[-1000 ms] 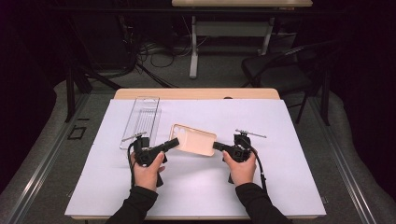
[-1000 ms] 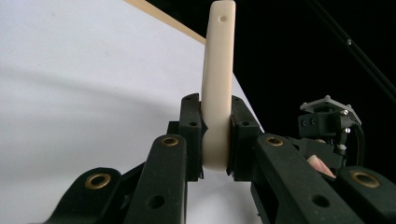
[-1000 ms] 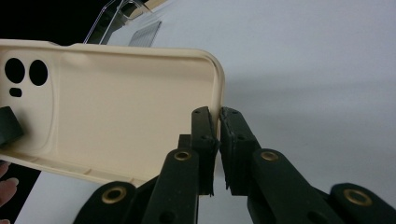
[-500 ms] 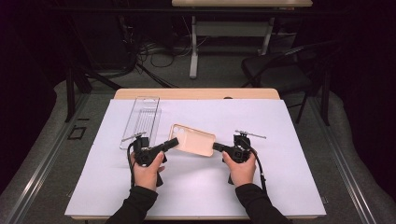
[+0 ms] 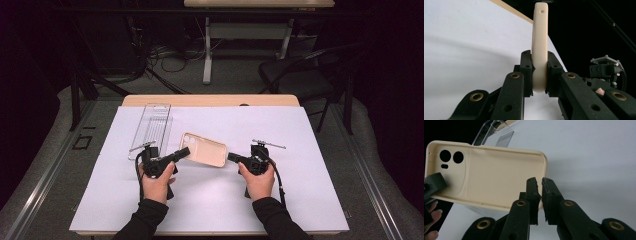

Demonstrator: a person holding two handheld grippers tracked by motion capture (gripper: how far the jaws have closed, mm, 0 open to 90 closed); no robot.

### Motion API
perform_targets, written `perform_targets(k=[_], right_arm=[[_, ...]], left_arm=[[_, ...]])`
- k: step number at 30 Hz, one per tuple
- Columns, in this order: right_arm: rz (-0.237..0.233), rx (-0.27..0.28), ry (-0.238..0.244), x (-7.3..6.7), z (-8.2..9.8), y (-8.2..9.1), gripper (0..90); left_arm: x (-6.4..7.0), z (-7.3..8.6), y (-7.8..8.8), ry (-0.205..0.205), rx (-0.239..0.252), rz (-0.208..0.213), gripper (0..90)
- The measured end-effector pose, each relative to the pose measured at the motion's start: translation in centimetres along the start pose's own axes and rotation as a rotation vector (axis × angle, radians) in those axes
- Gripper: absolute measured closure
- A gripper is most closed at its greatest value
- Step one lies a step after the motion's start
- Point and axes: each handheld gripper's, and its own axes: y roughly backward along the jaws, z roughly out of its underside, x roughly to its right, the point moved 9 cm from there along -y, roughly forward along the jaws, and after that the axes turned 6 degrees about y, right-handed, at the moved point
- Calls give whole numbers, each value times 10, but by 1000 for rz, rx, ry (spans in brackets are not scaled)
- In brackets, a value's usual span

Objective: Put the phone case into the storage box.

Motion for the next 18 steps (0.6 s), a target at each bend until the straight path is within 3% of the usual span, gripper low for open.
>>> perform_targets(k=[7,13,18], right_arm=[[-16,20,23,-1,-3,6,776],[-34,-2,46,1,-4,12,668],[-25,-20,136,2,-3,13,555]], left_arm=[[1,-2,2,-6,6,9,797],[1,-6,6,-23,11,12,797],[3,-10,10,-34,15,19,797]])
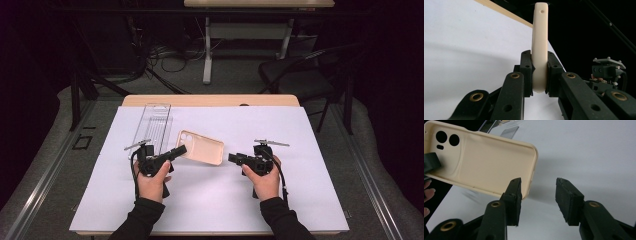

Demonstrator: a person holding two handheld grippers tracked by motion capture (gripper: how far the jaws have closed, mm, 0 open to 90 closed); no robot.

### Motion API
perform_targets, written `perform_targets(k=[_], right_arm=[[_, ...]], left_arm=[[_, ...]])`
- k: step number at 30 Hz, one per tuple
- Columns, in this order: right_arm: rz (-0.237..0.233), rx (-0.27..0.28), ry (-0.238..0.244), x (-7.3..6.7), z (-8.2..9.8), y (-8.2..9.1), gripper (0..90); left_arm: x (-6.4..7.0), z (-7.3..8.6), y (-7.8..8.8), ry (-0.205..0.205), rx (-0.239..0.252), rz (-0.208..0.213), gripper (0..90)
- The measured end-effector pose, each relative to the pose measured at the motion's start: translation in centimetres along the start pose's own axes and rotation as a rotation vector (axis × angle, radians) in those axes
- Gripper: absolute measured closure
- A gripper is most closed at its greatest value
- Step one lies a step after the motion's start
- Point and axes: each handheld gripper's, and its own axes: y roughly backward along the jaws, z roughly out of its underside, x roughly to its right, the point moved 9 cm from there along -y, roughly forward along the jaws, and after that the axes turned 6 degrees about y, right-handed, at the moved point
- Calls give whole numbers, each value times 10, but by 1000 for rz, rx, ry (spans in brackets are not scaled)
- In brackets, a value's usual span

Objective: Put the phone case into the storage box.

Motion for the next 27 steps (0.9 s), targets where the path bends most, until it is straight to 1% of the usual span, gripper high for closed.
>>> perform_targets(k=[1,2,3,4,5,8,9,11,12,13,14,15,16,17,19,20,21,22,25,26,27], right_arm=[[-5,-3,6,-1,0,0,537],[-5,-3,6,-1,0,0,537],[-17,-16,16,-3,0,1,519],[-20,-18,21,-3,-1,2,516],[-20,-18,21,-3,-1,2,516],[-16,-6,56,-5,-4,5,487],[-16,-6,56,-5,-4,5,487],[-5,-2,87,-6,-6,7,484],[-4,-12,129,-7,-7,9,469],[-4,-12,129,-7,-7,9,469],[-5,-12,150,-8,-8,10,457],[1,-12,185,-8,-10,11,462],[1,-12,185,-8,-10,11,462],[-3,-16,196,-9,-10,12,487],[-18,-30,196,-10,-9,12,483],[-22,-34,194,-10,-8,12,479],[-28,-40,209,-10,-8,12,462],[-28,-40,209,-10,-8,12,462],[-26,-41,259,-11,-7,11,432],[-34,-41,272,-13,-6,11,431],[-34,-41,272,-13,-6,11,431]], left_arm=[[0,-2,2,-8,-1,2,797],[0,-2,2,-8,-1,2,797],[1,-3,3,-6,0,2,797],[1,-4,4,-10,0,3,797],[1,-5,5,-12,0,6,797],[1,-8,7,-18,3,6,797],[1,-9,8,-18,3,5,797],[1,-11,10,-23,10,4,797],[1,-13,12,-31,8,2,796],[1,-13,12,-31,8,2,797],[2,-14,13,-29,11,2,797],[2,-15,14,-34,14,3,797],[2,-16,14,-35,16,1,797],[2,-17,15,-35,20,2,797],[1,-18,16,-44,20,-2,797],[2,-18,17,-39,23,-3,797],[2,-19,17,-40,25,-2,797],[1,-19,17,-45,26,-2,797],[2,-20,18,-47,23,-5,797],[2,-20,18,-51,22,-5,796],[2,-20,18,-52,20,-4,796]])
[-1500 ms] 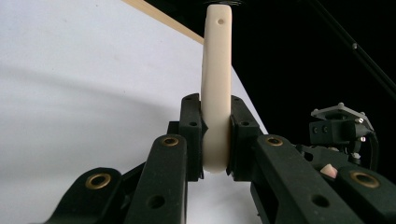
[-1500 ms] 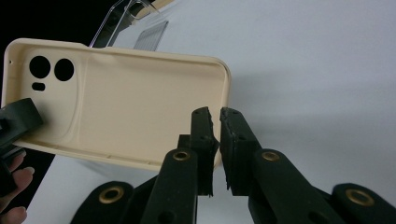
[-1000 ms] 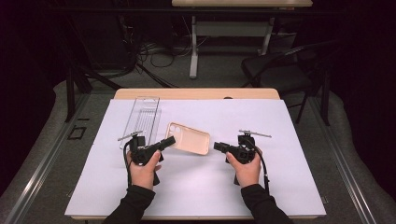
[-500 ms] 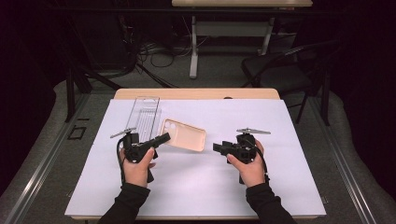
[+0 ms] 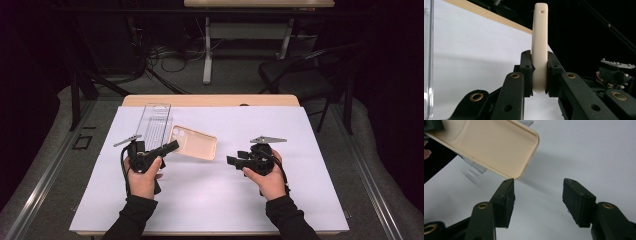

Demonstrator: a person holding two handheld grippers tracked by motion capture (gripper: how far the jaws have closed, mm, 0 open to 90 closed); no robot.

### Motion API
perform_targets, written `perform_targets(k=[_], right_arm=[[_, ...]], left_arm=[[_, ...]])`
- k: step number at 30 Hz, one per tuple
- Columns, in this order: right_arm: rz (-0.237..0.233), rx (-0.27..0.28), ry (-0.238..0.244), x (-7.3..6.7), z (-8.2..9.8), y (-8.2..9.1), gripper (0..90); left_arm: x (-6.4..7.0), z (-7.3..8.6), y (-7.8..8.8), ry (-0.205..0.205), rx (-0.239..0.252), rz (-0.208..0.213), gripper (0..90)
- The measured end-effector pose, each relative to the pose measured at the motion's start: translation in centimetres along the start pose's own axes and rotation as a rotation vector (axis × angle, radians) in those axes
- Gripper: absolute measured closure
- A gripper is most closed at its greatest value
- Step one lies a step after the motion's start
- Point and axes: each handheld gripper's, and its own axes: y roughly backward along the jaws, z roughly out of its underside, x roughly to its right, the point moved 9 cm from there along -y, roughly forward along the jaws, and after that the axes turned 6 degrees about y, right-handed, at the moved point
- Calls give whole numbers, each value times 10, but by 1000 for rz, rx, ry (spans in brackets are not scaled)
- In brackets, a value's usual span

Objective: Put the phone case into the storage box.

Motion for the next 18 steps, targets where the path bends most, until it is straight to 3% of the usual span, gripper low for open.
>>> perform_targets(k=[4,6,7,8,11,18], right_arm=[[3,17,72,-3,-3,1,440],[-1,21,84,-4,-3,2,445],[-15,24,109,-6,-5,4,455],[-15,24,109,-6,-5,4,455],[-31,43,151,-8,-10,10,494],[-76,91,146,-9,-22,25,504]], left_arm=[[1,0,0,-11,-20,-3,797],[2,0,1,-24,-34,-6,796],[3,0,1,-53,-48,-6,797],[3,0,1,-53,-48,-6,797],[6,0,2,-104,-84,-11,796],[15,-3,7,-200,-122,-5,797]])
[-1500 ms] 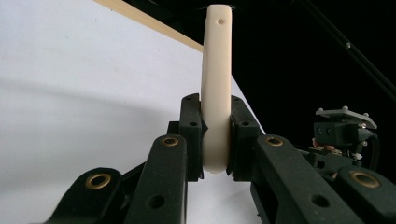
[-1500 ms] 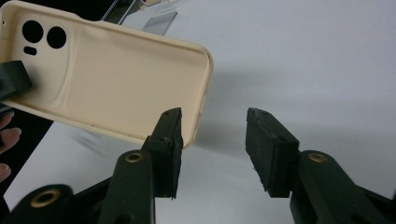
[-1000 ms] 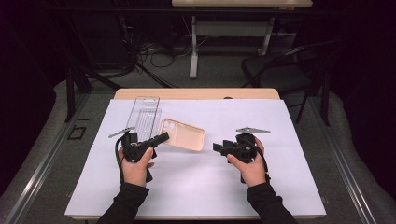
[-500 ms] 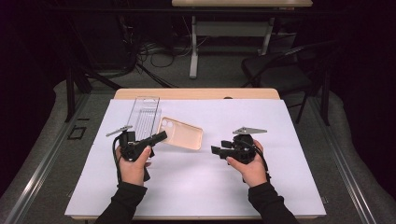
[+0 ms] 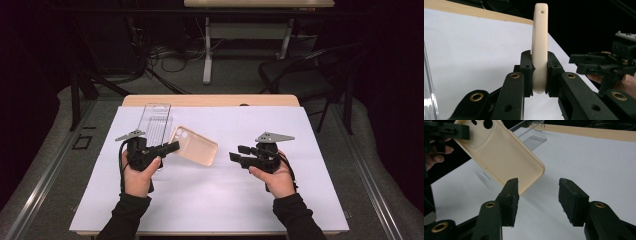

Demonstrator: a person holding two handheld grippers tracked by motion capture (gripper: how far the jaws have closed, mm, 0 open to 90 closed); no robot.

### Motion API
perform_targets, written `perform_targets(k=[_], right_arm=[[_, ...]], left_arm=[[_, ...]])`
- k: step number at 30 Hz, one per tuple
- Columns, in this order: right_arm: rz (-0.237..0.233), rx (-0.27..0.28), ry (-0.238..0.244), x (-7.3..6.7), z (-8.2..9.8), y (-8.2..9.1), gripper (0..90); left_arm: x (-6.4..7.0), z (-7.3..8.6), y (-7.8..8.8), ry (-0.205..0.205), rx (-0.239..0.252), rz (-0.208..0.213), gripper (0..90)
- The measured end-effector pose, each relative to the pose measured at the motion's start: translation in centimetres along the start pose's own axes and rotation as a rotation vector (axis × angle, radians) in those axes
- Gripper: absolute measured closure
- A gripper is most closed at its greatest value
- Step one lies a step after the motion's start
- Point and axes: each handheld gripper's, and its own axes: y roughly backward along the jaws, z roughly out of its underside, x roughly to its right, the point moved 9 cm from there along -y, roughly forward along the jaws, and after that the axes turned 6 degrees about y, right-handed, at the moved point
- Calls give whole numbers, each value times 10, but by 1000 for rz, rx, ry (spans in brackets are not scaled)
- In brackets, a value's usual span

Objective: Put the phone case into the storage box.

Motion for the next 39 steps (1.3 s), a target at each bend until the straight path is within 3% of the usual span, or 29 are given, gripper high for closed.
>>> perform_targets(k=[7,13,20,24,29,35,39], right_arm=[[4,21,23,2,-5,6,478],[0,61,28,3,-12,13,462],[4,88,115,-2,-22,23,437],[38,112,162,-3,-27,26,446],[16,112,189,-9,-28,27,428],[-40,104,247,-22,-28,26,422],[-91,74,264,-31,-24,25,459]], left_arm=[[3,-2,3,-37,-17,19,797],[11,-2,6,-107,-43,61,796],[18,1,7,-189,-102,75,796],[22,2,7,-213,-115,82,796],[26,4,8,-260,-143,78,796],[34,9,10,-318,-200,105,796],[39,12,10,-329,-226,119,796]])
